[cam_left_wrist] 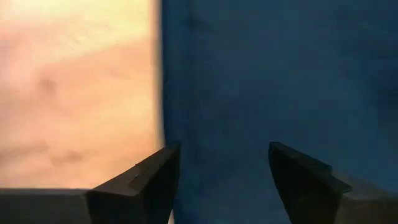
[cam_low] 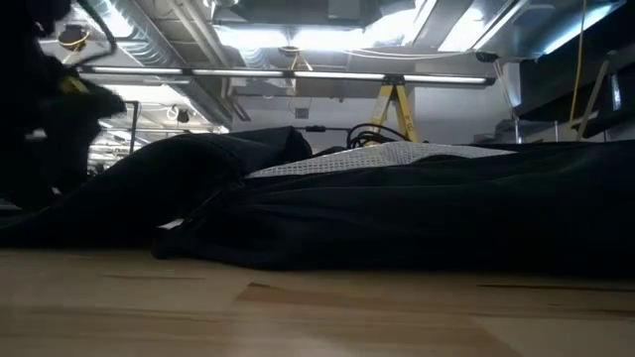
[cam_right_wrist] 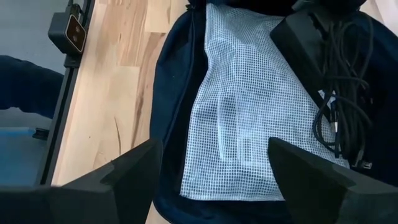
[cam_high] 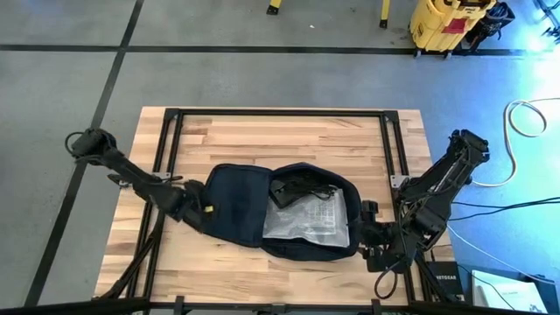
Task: Unpack backpack
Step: Close the black backpack
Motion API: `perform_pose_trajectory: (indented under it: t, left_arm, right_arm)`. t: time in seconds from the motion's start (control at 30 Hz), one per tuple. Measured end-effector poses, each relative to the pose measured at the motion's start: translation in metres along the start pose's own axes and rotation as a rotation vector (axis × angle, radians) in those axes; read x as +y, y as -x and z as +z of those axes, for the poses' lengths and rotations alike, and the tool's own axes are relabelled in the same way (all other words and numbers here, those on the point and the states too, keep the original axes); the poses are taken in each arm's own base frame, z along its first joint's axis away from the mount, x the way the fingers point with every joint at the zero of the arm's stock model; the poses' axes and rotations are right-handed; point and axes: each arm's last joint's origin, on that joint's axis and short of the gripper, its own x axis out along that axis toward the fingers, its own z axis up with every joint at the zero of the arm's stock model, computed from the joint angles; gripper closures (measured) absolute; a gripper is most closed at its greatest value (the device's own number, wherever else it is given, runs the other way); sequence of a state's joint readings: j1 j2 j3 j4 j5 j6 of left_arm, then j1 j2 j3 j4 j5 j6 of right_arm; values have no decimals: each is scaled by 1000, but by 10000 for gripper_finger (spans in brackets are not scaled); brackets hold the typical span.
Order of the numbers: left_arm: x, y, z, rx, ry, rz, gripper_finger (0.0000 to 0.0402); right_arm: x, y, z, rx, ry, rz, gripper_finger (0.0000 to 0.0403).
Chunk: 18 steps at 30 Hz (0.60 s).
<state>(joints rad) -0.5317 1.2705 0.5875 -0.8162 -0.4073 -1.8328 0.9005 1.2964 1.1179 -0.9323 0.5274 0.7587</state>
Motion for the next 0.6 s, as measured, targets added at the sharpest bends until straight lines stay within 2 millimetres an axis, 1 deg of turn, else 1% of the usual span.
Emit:
perform_pose_trajectory:
  t: [0.2, 0.4, 0.6]
  left_arm:
    - [2, -6, 12, -49, 20, 41, 177]
    - [2, -11, 19, 4, 27, 73, 177]
    - [7, -16, 31, -28, 39, 144, 177]
  right_arm:
    - [1, 0, 0, 1, -17, 0, 127]
    - [1, -1, -1, 4, -15, -1, 127]
    - [2, -2, -1, 4, -13, -7, 127]
